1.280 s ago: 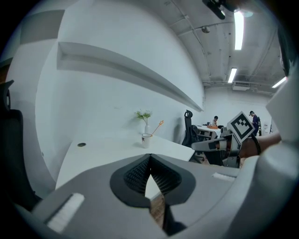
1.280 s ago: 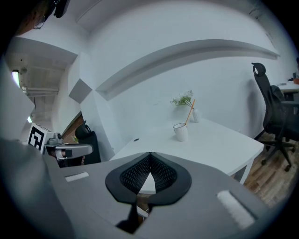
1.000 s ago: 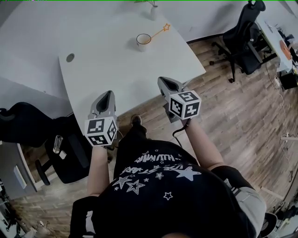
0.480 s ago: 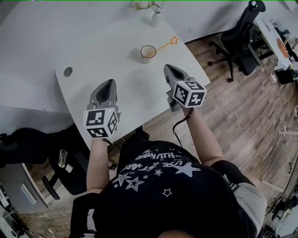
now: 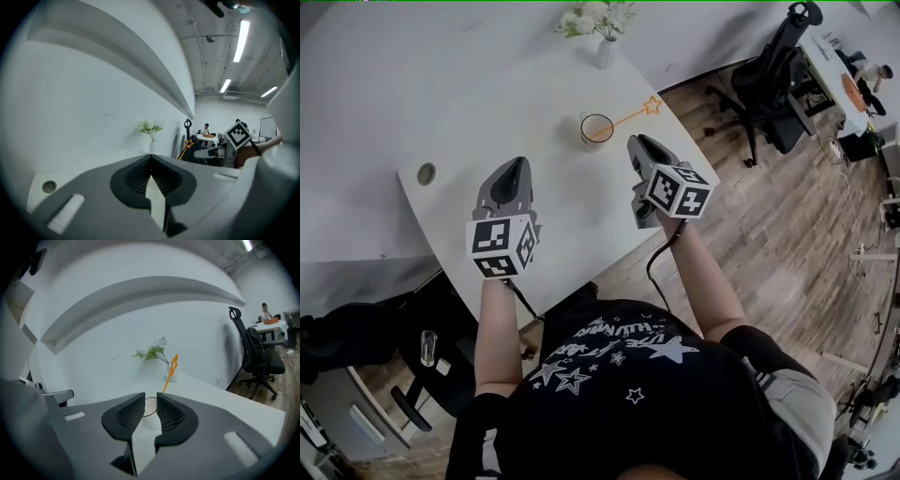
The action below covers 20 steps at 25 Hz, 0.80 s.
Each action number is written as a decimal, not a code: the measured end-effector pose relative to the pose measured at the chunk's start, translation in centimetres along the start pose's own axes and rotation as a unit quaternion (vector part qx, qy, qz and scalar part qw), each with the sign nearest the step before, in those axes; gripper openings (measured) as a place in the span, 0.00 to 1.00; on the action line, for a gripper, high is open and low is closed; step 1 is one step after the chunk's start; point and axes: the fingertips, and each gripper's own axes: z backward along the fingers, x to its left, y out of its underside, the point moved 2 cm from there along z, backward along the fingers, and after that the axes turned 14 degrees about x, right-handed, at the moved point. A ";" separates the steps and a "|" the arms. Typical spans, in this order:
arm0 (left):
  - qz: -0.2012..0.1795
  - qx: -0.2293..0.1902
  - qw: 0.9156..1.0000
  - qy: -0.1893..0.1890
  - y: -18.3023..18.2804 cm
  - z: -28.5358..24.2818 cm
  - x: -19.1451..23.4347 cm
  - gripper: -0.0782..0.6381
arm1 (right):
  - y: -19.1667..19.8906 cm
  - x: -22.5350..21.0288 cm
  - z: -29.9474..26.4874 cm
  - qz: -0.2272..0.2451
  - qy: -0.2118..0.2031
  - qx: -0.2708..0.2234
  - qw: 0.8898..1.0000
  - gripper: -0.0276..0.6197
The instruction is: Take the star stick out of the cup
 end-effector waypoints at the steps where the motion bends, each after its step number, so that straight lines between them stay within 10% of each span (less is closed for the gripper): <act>1: -0.003 0.003 1.000 0.002 0.0 -0.5 0.1 0.11 | -0.1 -0.3 -0.4 -0.006 0.005 0.000 1.000 0.19; 20: -0.007 0.050 0.998 0.047 2.5 -6.4 1.9 0.11 | -2.1 -3.3 -6.6 -0.072 0.033 -0.006 0.997 0.22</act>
